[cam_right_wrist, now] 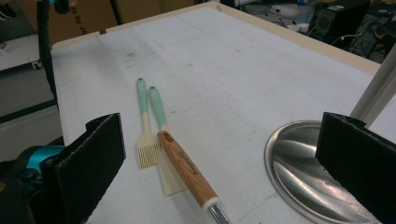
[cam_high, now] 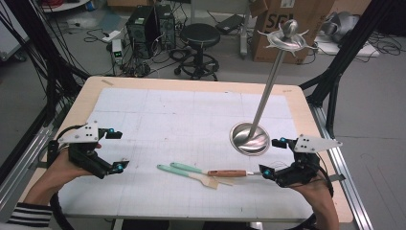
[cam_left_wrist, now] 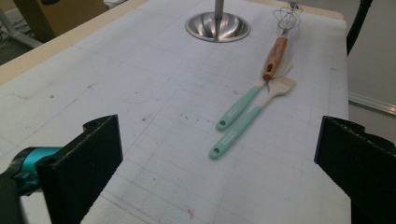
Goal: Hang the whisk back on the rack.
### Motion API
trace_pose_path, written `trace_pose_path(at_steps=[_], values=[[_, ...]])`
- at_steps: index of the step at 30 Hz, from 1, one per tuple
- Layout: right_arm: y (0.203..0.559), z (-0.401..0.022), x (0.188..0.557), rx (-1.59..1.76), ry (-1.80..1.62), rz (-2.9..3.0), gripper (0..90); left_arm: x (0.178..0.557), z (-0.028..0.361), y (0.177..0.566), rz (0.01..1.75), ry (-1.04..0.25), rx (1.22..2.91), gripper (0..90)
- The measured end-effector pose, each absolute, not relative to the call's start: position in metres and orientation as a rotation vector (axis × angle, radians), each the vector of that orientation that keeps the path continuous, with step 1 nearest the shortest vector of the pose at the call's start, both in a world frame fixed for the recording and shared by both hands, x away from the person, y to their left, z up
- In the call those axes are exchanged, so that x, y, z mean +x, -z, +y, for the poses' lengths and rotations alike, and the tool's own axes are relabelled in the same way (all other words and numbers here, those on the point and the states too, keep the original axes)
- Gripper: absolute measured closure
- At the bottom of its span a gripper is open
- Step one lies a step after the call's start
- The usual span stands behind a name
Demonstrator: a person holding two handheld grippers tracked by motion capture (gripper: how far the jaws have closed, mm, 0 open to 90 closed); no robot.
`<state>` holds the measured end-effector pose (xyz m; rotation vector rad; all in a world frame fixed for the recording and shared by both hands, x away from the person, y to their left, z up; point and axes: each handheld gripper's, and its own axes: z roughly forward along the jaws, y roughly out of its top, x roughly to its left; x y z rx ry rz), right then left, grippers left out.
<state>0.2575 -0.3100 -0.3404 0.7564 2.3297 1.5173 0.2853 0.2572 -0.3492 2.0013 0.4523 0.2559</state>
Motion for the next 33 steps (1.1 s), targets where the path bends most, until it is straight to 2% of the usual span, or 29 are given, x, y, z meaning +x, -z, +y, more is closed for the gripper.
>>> trace_pose_path(at_steps=[11,25,33], values=[[0.342,-0.307,0.256,0.743,-1.467,2.39,0.1,0.277,0.27,0.368,0.452,-0.238,1.948,1.6],[0.315,-0.3,0.269,0.655,-1.358,2.511,0.1,0.277,0.274,0.371,0.473,-0.244,1.968,1.7],[0.31,-0.287,0.279,0.572,-1.225,2.642,0.1,0.277,0.277,0.372,0.482,-0.249,1.963,1.6]])
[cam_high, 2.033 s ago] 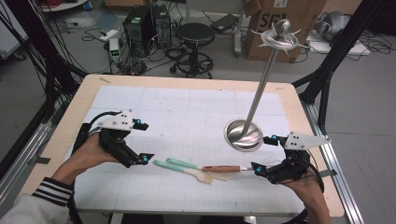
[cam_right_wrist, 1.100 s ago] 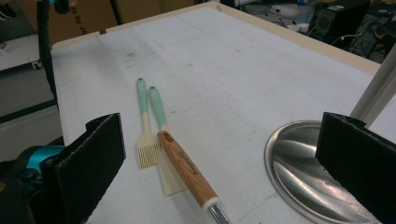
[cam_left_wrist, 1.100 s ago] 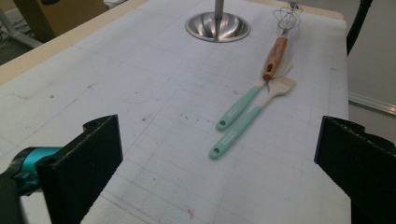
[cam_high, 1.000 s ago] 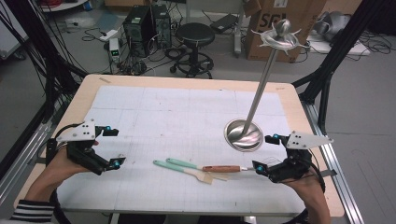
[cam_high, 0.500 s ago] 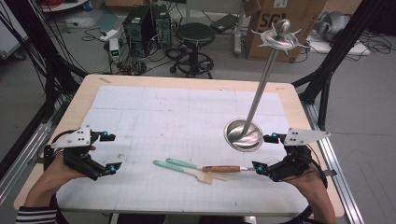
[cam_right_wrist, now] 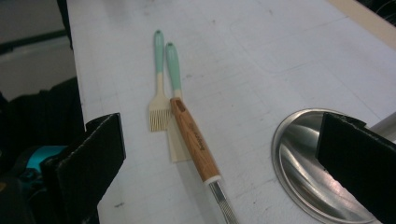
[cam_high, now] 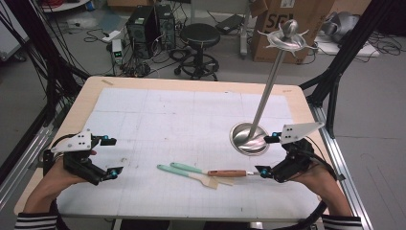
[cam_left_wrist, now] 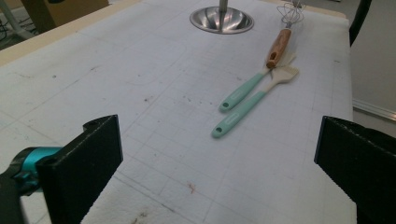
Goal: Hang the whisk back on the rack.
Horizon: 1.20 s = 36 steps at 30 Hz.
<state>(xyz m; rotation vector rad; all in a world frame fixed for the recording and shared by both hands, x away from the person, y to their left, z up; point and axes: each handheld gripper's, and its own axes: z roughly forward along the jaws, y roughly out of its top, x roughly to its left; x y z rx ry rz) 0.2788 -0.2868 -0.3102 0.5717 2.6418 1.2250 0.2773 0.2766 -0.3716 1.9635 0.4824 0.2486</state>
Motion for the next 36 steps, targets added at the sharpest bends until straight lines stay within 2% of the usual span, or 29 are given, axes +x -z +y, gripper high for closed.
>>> trace_pose_path(at_steps=[20,36], values=[[0.318,-0.249,0.305,0.366,-0.99,2.864,0.1,0.278,0.28,0.373,0.492,-0.247,1.957,1.6],[0.35,-0.232,0.315,0.305,-0.832,3.001,0.1,0.276,0.279,0.374,0.493,-0.25,1.96,1.6]])
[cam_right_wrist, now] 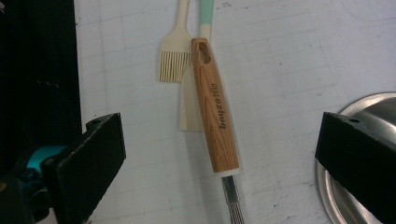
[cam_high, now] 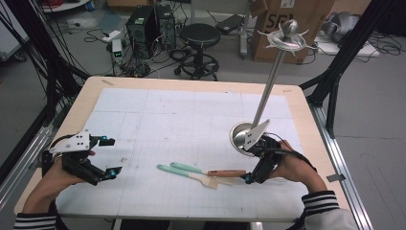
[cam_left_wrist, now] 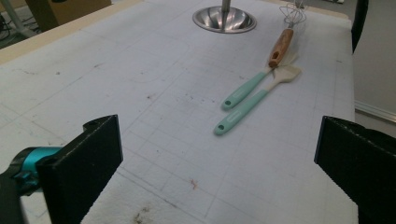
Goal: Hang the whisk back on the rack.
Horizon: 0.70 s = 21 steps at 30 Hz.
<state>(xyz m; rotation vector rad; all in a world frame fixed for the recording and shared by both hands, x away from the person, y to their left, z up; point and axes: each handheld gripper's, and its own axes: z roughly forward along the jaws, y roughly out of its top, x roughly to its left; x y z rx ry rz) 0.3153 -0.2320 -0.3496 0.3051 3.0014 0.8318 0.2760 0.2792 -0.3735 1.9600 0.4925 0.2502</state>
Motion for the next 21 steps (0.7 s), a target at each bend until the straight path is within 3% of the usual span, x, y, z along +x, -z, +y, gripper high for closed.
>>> trace_pose_path(at_steps=[19,21], values=[[0.385,-0.217,0.318,0.338,-0.721,3.119,0.2,0.278,0.28,0.375,0.499,-0.244,1.956,1.7],[0.388,-0.216,0.318,0.341,-0.706,3.134,4.0,0.277,0.28,0.375,0.495,-0.236,1.955,1.6]])
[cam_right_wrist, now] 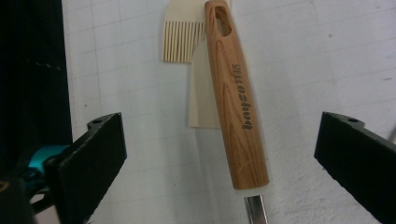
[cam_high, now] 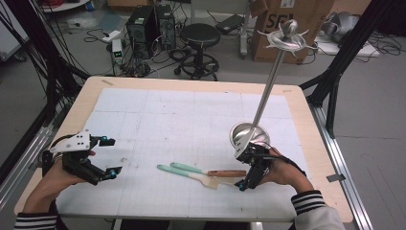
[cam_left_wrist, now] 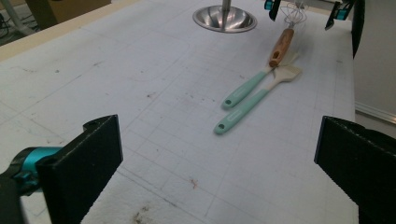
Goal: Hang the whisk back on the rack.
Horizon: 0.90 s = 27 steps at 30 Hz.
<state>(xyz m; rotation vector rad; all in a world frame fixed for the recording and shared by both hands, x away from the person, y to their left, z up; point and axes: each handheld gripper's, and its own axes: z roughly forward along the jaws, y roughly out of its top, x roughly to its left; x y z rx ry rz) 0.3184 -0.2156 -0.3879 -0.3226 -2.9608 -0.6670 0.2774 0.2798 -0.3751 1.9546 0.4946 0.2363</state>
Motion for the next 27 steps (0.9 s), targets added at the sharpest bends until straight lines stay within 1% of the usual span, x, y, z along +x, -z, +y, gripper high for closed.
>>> trace_pose_path(at_steps=[11,12,13,14,22,27], values=[[0.402,-0.204,0.322,-0.251,0.569,-2.932,6.9,0.277,0.28,0.375,0.494,-0.241,1.956,1.6],[0.401,-0.203,0.32,-0.295,0.525,-2.92,9.5,0.277,0.28,0.375,0.496,-0.241,1.955,1.6],[0.403,-0.203,0.322,-0.259,0.551,-2.929,15.7,0.277,0.28,0.375,0.498,-0.24,1.954,1.6],[0.403,-0.203,0.322,-0.266,0.551,-2.925,16.9,0.277,0.28,0.375,0.499,-0.242,1.955,1.7],[0.404,-0.203,0.32,-0.258,0.515,-2.905,18.4,0.277,0.28,0.375,0.493,-0.238,1.953,1.6],[0.403,-0.203,0.319,-0.245,0.508,-2.91,23.5,0.277,0.28,0.375,0.499,-0.241,1.953,1.6]])
